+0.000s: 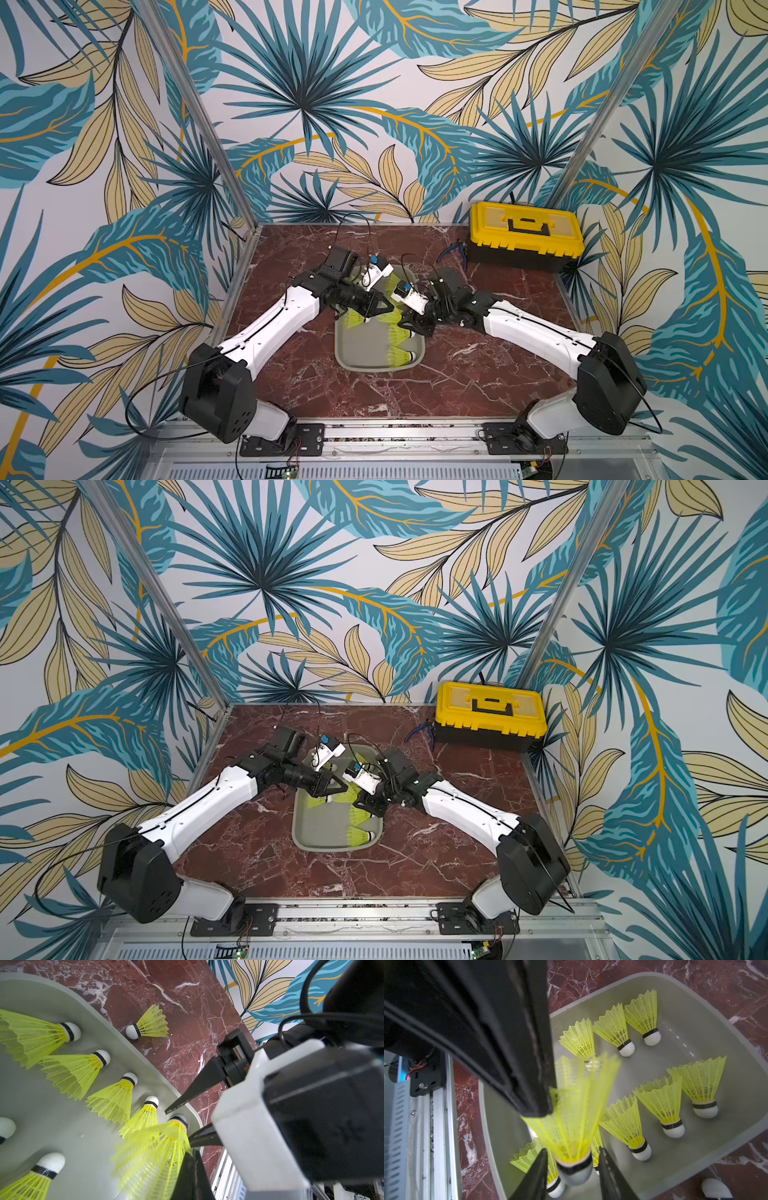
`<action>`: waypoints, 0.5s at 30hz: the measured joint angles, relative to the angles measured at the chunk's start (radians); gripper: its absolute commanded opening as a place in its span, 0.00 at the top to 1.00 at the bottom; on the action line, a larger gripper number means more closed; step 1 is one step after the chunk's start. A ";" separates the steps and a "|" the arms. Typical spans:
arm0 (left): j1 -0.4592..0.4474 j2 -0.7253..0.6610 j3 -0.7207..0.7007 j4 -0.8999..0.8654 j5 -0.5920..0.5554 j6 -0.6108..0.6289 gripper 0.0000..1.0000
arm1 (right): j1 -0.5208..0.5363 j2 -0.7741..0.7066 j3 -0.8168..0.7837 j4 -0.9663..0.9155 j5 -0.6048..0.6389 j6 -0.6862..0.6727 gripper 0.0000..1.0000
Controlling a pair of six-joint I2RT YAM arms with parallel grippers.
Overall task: Put the shuttlecocks into the storage box
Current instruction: Place the shuttlecock in the storage box.
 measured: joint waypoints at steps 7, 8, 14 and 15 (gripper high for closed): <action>0.000 -0.010 -0.002 0.058 -0.047 -0.094 1.00 | 0.000 -0.059 -0.087 0.106 0.139 0.095 0.38; -0.001 -0.019 -0.006 0.077 -0.060 -0.110 1.00 | 0.000 -0.074 -0.101 0.120 0.167 0.114 0.37; -0.001 -0.100 -0.059 0.154 -0.139 -0.185 1.00 | 0.000 -0.141 -0.159 0.177 0.327 0.227 0.36; -0.001 -0.114 -0.068 0.164 -0.156 -0.196 1.00 | 0.000 -0.151 -0.169 0.183 0.353 0.251 0.36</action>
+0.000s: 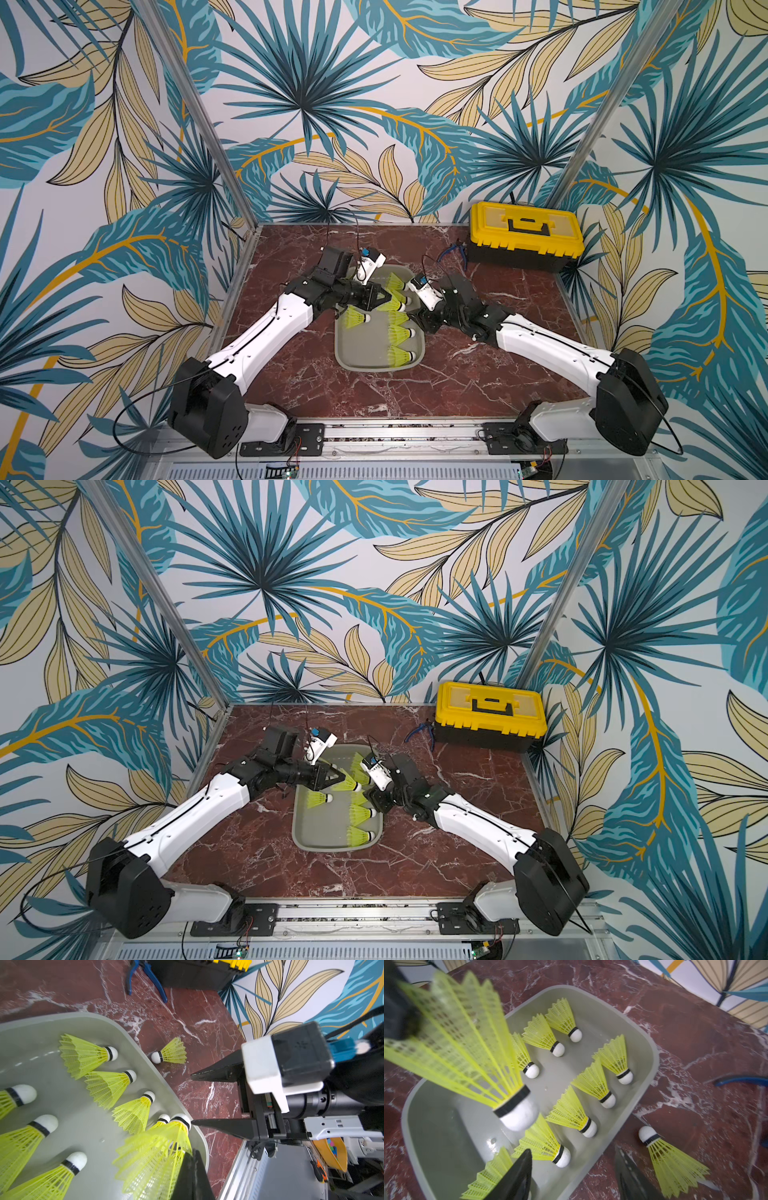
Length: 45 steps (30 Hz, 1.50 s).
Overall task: Put the shuttlecocks into the storage box
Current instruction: Place the shuttlecock in the storage box.
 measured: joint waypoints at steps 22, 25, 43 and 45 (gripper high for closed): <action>-0.001 -0.225 -0.266 0.050 -0.252 -0.323 1.00 | 0.000 -0.138 -0.127 0.079 0.304 0.201 0.36; -0.001 -0.237 -0.306 0.056 -0.253 -0.363 1.00 | 0.000 -0.138 -0.129 0.078 0.310 0.204 0.36; -0.002 -0.272 -0.492 0.154 -0.252 -0.493 1.00 | 0.000 -0.137 -0.138 0.079 0.320 0.208 0.36; -0.002 -0.264 -0.492 0.164 -0.256 -0.493 1.00 | 0.000 -0.137 -0.138 0.079 0.320 0.208 0.36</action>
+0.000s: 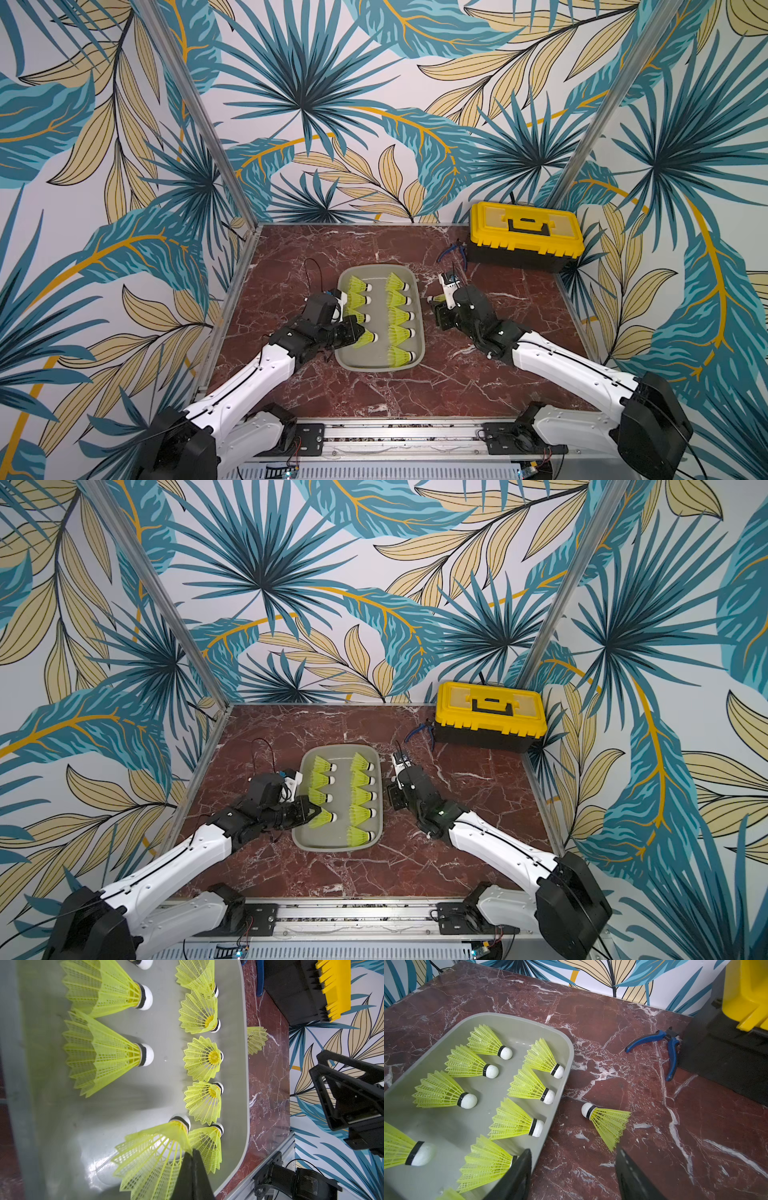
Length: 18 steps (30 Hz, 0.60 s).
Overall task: Put the shuttlecocks into the storage box
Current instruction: Place the shuttlecock in the storage box.
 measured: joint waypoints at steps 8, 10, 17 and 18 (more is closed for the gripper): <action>0.000 0.068 0.000 0.059 -0.015 0.000 1.00 | 0.000 0.003 0.000 -0.001 0.000 0.000 0.36; 0.000 0.076 0.000 0.070 -0.020 -0.002 1.00 | 0.000 0.005 0.000 -0.001 0.000 0.000 0.36; 0.000 0.085 -0.002 0.083 -0.055 -0.003 1.00 | 0.000 0.011 0.000 -0.002 0.000 -0.001 0.36; 0.000 0.085 -0.004 0.083 -0.058 -0.003 1.00 | 0.000 0.013 0.000 -0.002 0.000 -0.001 0.36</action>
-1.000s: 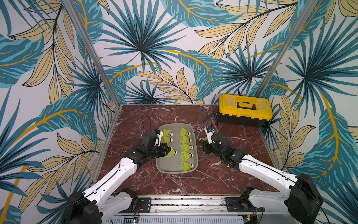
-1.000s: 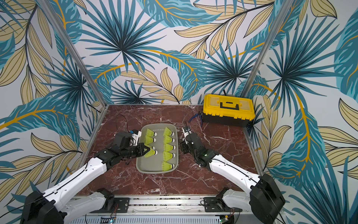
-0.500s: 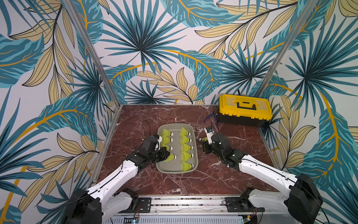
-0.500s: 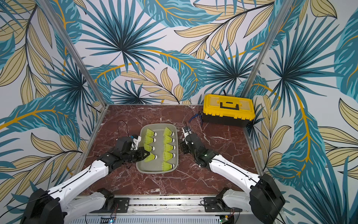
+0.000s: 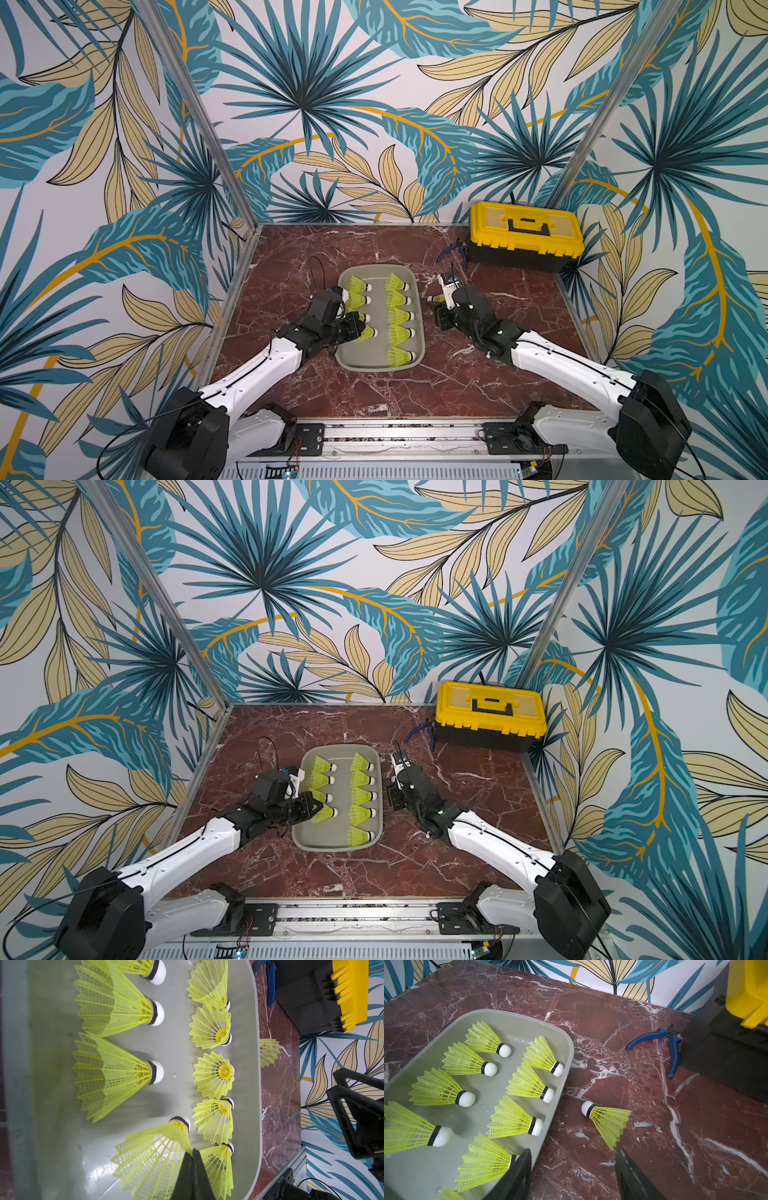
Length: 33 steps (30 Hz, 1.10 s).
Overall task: Put the shuttlecocks into the storage box
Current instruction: Place the shuttlecock in the storage box.
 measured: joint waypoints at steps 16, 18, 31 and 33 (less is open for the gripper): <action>0.026 0.000 -0.039 0.002 -0.029 -0.002 1.00 | 0.000 0.007 0.000 -0.002 0.001 0.000 0.36; 0.030 0.000 -0.045 0.002 -0.032 -0.002 1.00 | 0.000 0.007 0.000 -0.003 0.001 0.000 0.36; 0.070 0.000 -0.059 0.003 -0.036 0.006 1.00 | 0.000 0.007 0.000 -0.005 0.003 0.000 0.36; 0.073 0.000 -0.059 0.003 -0.036 0.011 1.00 | 0.000 0.007 0.000 -0.008 0.005 0.000 0.36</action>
